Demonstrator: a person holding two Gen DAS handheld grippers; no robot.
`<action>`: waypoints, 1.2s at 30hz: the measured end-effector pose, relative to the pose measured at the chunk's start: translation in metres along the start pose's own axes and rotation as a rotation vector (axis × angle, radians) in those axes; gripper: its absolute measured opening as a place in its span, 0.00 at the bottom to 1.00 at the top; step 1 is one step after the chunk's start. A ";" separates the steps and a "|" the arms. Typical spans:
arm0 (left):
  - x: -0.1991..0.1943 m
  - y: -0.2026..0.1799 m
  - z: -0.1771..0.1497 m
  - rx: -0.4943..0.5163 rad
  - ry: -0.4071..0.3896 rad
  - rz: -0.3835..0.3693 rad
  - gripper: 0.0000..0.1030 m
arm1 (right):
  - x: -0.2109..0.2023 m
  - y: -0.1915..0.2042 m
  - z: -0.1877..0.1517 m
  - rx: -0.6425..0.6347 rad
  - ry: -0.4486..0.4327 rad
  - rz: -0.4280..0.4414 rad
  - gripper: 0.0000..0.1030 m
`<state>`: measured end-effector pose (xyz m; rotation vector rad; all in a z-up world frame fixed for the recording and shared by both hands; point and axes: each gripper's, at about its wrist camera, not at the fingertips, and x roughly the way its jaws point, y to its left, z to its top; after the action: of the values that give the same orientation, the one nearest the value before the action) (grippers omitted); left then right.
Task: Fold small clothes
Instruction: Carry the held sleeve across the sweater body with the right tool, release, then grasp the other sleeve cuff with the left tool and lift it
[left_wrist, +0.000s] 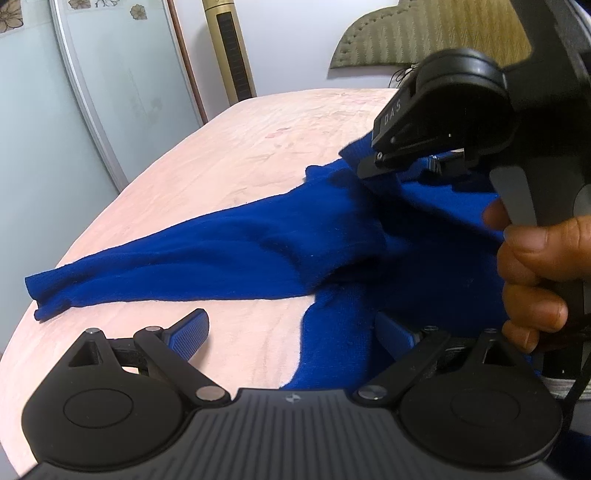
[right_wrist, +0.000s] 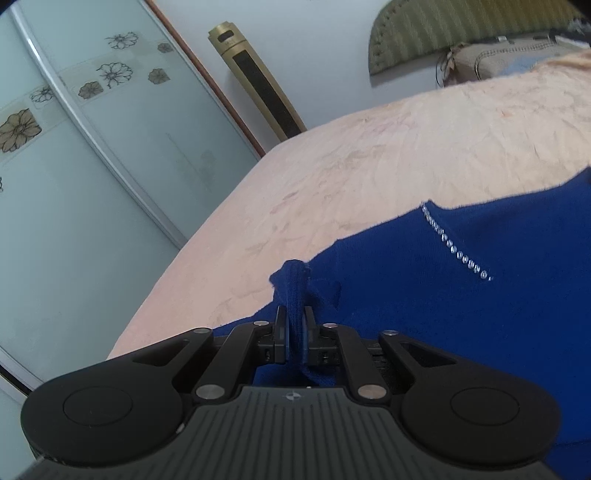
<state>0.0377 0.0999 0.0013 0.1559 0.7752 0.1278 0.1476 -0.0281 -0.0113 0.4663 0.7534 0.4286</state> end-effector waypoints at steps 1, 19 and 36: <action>0.000 0.000 0.000 0.000 0.002 0.001 0.94 | 0.001 -0.002 0.000 0.015 0.011 0.005 0.19; -0.003 0.009 0.007 -0.054 0.002 0.014 0.94 | -0.067 -0.036 -0.022 0.054 -0.059 -0.136 0.56; 0.031 0.133 0.015 -0.400 0.033 0.207 0.94 | -0.118 -0.026 -0.043 -0.182 -0.072 -0.244 0.76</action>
<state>0.0623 0.2340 0.0158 -0.1469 0.7505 0.4786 0.0445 -0.1006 0.0117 0.2140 0.6847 0.2475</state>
